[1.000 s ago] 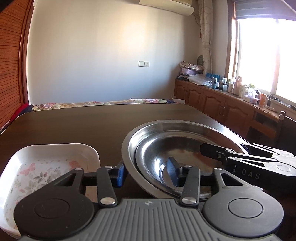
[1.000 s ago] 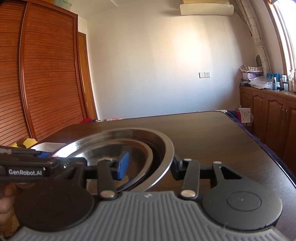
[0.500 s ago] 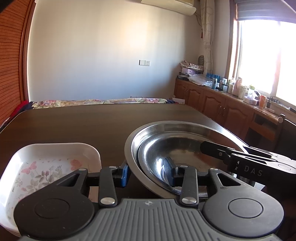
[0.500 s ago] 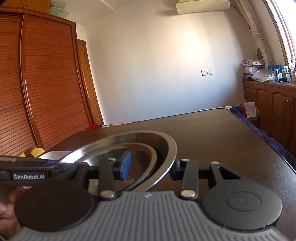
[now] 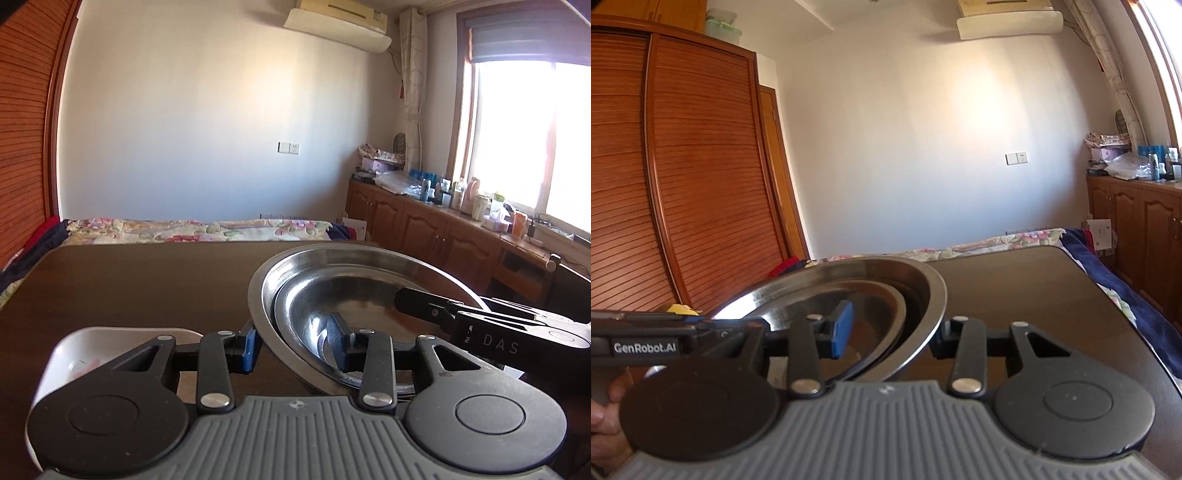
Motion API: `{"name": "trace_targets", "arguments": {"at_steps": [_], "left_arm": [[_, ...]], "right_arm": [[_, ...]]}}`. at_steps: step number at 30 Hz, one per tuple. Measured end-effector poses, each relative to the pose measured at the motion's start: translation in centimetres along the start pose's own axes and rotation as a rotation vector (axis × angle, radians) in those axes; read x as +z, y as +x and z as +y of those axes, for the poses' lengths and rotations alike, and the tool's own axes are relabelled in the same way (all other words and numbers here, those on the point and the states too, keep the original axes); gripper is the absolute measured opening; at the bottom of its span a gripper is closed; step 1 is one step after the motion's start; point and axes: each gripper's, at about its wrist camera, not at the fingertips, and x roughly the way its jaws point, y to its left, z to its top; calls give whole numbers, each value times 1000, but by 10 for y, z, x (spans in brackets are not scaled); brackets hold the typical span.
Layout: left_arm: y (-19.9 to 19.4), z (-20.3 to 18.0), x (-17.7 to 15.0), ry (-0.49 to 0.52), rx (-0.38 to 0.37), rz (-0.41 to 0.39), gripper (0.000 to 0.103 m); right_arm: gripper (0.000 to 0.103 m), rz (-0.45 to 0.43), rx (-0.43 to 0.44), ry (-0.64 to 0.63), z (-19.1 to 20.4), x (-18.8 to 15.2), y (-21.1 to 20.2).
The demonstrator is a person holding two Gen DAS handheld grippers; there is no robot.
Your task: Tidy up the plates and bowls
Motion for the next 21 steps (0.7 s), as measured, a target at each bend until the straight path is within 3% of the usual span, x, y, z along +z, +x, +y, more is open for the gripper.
{"name": "trace_targets", "arguments": {"at_steps": [21], "left_arm": [[-54,56,1,-29,85,-39,40]], "right_arm": [[43,27,115,-58,56,3,19]]}}
